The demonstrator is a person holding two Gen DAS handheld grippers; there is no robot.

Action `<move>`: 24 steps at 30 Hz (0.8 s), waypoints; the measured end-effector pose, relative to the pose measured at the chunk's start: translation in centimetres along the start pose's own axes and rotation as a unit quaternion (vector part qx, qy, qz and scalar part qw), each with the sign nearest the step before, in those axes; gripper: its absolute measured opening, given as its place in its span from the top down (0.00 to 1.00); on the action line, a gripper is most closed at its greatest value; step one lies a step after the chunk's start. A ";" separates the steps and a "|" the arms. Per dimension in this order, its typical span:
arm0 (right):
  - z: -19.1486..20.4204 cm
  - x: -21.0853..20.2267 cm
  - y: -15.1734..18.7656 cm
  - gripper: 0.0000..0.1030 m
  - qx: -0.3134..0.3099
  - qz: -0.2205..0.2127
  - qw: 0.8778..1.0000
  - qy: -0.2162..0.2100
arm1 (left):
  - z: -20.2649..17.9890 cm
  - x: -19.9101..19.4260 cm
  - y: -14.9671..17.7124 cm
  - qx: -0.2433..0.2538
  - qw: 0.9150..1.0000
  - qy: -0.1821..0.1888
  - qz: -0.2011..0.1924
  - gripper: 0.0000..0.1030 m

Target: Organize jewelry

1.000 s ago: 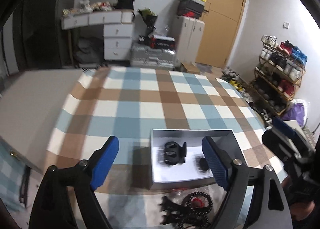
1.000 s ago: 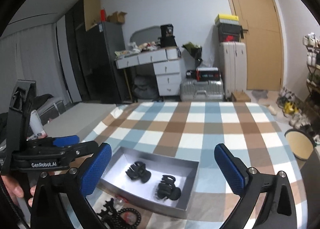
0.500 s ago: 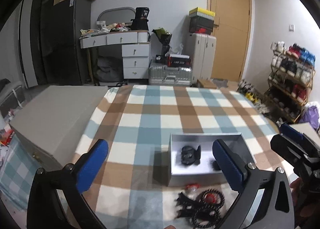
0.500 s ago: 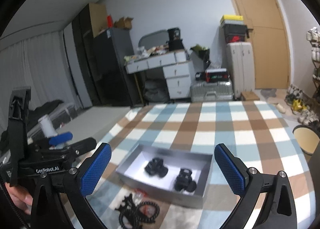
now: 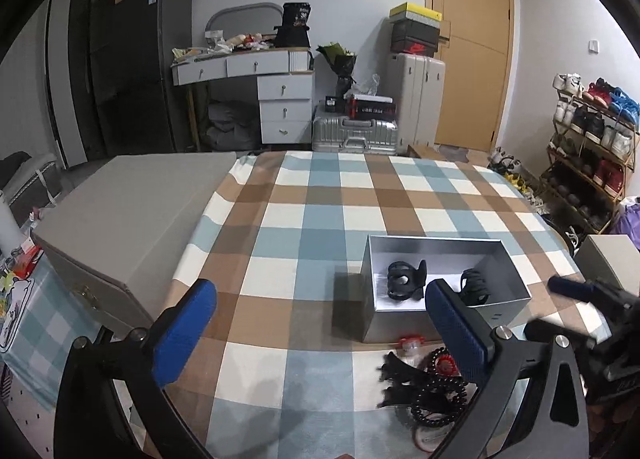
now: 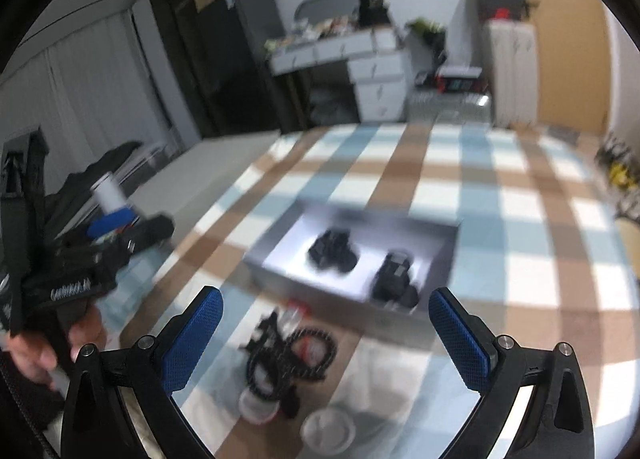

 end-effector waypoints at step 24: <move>4.4 3.4 6.1 0.50 -0.125 0.125 0.984 -0.005 | 3.8 0.8 0.0 -0.058 0.997 -0.032 0.045 0.01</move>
Point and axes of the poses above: each gripper's, at about its wrist camera, not at the fingertips, and x roughly the way its jaws point, z to its left, y to its underside, the point moved 2 cm from there along x, roughly the way its jaws point, and after that the axes turned 15 degrees about -z, right-handed, at the moved point
